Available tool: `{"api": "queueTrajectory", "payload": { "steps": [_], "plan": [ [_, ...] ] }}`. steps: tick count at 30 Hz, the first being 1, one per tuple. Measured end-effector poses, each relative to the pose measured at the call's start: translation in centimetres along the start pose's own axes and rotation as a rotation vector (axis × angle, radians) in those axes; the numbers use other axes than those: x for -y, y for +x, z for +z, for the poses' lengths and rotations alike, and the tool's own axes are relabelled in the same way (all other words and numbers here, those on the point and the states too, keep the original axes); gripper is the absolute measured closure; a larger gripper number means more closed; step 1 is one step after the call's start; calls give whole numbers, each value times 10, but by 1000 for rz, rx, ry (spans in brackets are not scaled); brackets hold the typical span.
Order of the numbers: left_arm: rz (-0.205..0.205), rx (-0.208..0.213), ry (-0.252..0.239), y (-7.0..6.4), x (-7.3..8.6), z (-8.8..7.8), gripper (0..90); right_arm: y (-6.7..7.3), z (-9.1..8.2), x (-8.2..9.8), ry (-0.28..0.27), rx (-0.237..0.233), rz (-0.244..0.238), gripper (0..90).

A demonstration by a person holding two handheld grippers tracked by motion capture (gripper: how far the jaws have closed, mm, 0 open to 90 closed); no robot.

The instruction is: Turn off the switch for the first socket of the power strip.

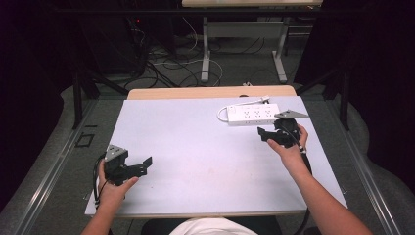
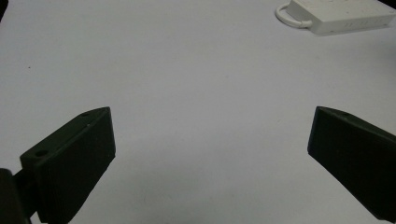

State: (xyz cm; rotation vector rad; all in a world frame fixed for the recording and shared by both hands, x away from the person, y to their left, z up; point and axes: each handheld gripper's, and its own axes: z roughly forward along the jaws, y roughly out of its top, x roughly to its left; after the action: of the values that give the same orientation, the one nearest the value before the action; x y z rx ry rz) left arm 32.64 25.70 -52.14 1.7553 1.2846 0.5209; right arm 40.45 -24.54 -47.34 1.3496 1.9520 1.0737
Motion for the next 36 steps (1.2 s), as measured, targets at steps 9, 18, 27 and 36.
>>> {"api": "queueTrajectory", "payload": {
  "steps": [9,18,27,36],
  "plan": [
    [1,-1,3,0,0,0,8,4,7,-20,36,-19,-18,278],
    [0,-4,3,0,0,1,8,6,17,-36,63,-20,-28,245],
    [7,-8,5,0,1,1,8,8,30,-51,75,-22,-39,174],
    [13,-10,7,-1,1,2,8,12,40,-63,78,-34,-50,174]
  ]
}}
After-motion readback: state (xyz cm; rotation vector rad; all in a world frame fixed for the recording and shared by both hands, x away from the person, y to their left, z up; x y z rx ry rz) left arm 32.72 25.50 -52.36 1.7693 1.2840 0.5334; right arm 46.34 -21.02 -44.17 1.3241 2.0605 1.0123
